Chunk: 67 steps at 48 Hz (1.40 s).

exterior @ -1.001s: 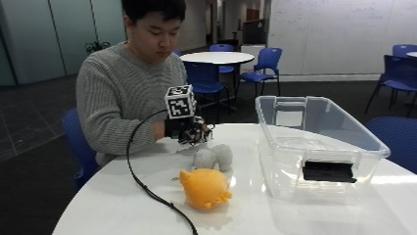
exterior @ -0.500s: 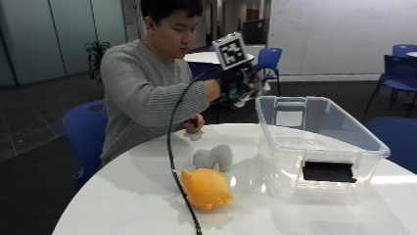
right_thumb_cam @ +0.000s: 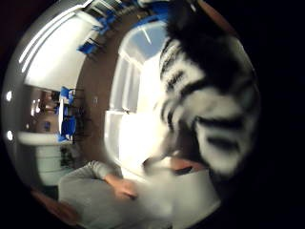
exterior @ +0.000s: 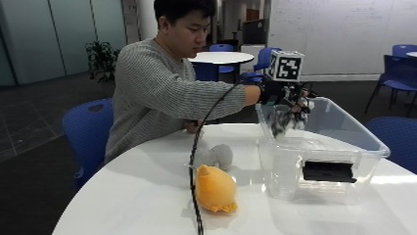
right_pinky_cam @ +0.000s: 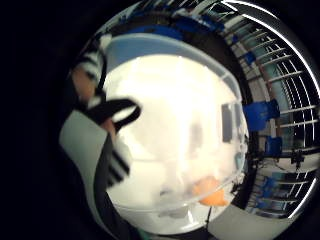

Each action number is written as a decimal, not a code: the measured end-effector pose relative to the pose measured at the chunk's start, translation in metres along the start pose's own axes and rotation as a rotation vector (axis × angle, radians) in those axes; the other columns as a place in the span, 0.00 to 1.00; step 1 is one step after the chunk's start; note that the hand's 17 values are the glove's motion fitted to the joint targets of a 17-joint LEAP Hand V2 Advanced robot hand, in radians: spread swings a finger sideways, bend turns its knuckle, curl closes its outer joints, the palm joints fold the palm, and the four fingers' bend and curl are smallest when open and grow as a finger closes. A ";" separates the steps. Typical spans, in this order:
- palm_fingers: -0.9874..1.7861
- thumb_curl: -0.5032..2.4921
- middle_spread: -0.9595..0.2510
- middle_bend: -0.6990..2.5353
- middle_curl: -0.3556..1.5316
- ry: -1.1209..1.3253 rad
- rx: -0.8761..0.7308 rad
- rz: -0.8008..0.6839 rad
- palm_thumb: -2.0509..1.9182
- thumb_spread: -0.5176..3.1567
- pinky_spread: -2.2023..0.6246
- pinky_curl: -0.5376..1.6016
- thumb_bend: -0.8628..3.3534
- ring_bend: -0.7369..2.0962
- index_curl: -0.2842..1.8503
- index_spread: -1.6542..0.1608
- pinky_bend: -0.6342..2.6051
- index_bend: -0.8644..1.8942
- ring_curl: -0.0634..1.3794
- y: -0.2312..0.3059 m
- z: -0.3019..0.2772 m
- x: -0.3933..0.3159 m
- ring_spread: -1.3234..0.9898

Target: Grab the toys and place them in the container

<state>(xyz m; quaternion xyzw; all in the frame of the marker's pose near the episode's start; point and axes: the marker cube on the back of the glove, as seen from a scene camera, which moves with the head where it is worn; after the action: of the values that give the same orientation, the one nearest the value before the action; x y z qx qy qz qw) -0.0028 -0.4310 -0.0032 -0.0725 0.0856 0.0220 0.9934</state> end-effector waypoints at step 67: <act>0.43 0.32 0.64 0.28 0.38 -0.060 -0.046 0.170 0.59 0.53 0.71 0.43 0.23 0.63 0.24 0.69 0.62 0.34 0.28 0.258 0.176 0.100 0.46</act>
<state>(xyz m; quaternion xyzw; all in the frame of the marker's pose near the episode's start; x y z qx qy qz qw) 0.1109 -0.1470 0.1150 -0.0871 0.0611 0.1106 0.9882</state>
